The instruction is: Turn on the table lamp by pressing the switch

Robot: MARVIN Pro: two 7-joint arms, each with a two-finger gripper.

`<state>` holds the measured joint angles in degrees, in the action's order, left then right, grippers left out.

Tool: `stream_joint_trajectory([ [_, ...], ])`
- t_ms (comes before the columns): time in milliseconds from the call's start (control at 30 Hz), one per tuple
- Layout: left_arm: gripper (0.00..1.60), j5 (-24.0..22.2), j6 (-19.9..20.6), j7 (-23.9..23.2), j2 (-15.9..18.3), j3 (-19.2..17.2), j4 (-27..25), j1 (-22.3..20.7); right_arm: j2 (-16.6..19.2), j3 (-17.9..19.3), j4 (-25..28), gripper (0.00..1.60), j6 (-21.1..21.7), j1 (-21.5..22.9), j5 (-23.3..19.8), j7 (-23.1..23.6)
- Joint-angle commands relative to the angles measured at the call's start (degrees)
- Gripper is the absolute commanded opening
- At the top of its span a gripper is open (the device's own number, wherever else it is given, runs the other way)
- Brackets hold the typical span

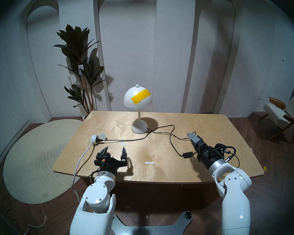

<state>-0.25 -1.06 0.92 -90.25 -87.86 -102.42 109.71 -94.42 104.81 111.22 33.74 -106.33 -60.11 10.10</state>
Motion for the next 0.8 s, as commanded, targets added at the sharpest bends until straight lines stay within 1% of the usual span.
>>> stream_joint_trajectory([
  [0,1.60,-0.02,-0.25,-0.01,-0.02,-0.01,-1.16,-0.32,0.85,-0.64,-1.31,1.60,0.90,4.65,-7.63,0.17],
  [167,1.60,-0.03,-0.24,-0.01,-0.02,-0.01,-1.19,-0.30,0.83,-0.69,-0.76,1.60,2.12,4.76,-11.67,-1.37],
  [333,1.60,-0.03,-0.22,-0.01,-0.02,-0.01,-1.23,-0.28,0.34,0.57,1.25,1.60,2.94,2.98,-14.12,-3.42],
  [600,1.60,-0.03,-0.21,-0.01,-0.02,-0.01,-1.23,-0.28,1.05,2.38,4.02,1.60,2.25,-2.37,-11.81,-2.35],
  [767,1.60,-0.03,-0.20,-0.01,-0.02,-0.01,-1.25,-0.27,1.39,2.63,2.60,1.60,1.68,-3.27,-10.80,-1.03],
])
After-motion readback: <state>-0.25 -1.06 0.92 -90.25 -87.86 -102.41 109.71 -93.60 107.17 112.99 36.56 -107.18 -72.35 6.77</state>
